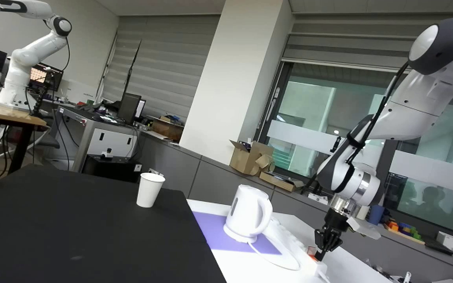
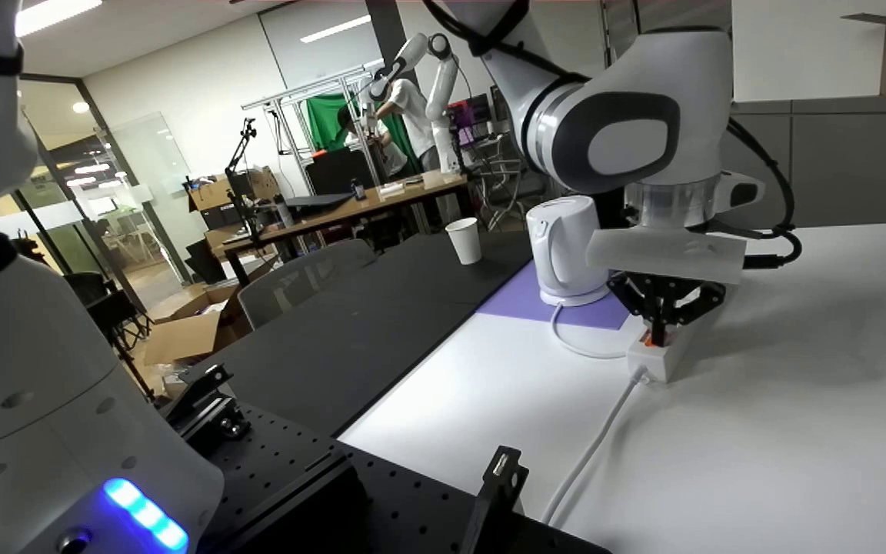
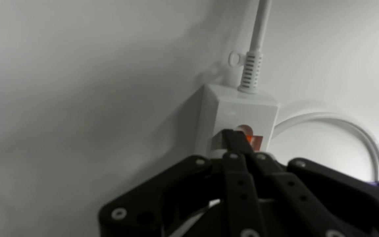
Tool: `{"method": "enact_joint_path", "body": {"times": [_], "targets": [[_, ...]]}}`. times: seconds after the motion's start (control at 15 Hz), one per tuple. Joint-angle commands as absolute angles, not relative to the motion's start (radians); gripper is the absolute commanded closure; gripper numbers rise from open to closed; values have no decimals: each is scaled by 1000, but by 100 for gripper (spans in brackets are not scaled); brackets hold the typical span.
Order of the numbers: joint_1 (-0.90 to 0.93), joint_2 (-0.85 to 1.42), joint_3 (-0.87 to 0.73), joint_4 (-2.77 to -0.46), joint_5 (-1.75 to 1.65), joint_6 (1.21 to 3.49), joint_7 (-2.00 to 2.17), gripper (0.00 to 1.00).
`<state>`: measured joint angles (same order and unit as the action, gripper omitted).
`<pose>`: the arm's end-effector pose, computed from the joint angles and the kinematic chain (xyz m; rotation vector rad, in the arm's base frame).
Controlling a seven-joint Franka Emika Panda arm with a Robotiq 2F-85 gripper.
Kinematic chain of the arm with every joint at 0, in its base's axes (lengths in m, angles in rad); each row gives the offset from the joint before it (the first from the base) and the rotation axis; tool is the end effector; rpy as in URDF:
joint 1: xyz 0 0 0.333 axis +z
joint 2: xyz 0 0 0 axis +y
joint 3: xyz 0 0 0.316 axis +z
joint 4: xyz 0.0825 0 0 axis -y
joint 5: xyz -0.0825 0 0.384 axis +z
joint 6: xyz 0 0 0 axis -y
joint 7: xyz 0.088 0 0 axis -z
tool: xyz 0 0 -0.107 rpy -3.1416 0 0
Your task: Turn off the switch of the extension cord
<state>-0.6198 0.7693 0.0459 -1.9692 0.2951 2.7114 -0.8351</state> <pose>0.4897 -0.3280 0.0719 -3.0051 0.0326 -0.1132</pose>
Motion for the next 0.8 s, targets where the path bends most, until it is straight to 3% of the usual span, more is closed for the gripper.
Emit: {"method": "enact_joint_path", "body": {"times": [0.0, 0.33, 0.73], "targets": [[-568, 837, 34, -2037, 223, 2912, -809, 100], [-478, 833, -32, -2163, 70, 3152, -739, 100], [-266, 898, -230, -2253, -79, 3433, -616, 100]]}}
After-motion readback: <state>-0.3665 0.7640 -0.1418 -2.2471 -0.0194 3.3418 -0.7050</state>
